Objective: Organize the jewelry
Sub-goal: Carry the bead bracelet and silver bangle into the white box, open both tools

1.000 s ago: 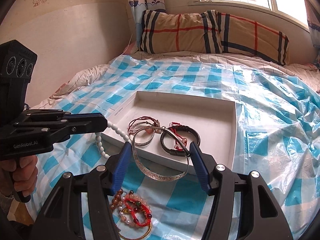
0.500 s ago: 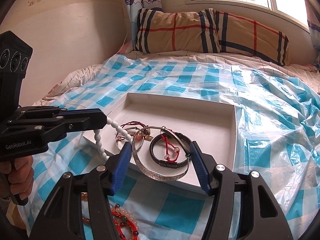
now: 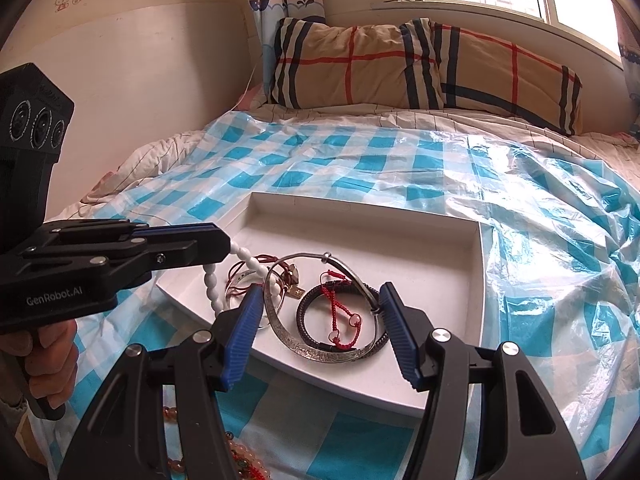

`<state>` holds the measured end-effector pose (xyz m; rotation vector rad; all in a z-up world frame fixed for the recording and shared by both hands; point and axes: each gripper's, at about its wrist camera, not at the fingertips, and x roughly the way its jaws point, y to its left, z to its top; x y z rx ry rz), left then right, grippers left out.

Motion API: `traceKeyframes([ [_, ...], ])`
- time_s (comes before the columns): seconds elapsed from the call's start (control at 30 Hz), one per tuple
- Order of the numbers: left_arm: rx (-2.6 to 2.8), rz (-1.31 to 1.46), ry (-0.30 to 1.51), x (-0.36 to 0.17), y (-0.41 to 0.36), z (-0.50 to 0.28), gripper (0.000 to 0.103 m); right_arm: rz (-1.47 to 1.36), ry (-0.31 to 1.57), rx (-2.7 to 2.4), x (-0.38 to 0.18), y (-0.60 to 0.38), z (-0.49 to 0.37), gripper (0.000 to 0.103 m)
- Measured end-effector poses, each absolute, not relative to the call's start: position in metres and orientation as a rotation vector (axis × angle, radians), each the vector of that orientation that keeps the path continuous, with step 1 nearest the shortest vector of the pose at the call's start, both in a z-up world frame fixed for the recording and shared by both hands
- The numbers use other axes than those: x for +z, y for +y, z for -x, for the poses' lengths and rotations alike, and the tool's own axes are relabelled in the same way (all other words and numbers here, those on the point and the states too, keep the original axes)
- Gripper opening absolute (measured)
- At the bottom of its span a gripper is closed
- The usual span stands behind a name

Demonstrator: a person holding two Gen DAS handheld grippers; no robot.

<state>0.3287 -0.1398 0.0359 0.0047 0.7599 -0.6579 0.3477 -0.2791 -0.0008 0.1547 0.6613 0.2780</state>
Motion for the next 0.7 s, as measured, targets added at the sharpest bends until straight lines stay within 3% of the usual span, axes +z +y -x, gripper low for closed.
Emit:
traceKeyframes([
  [0.37, -0.511, -0.036, 0.857, -0.001, -0.137, -0.366, 0.007, -0.145, 0.718, 0.244, -0.017, -0.279, -0.376, 0.060],
  [0.7, -0.462, -0.064, 0.870, 0.004, -0.098, -0.311, 0.008, -0.182, 0.729, 0.243, -0.001, -0.286, -0.311, 0.060],
])
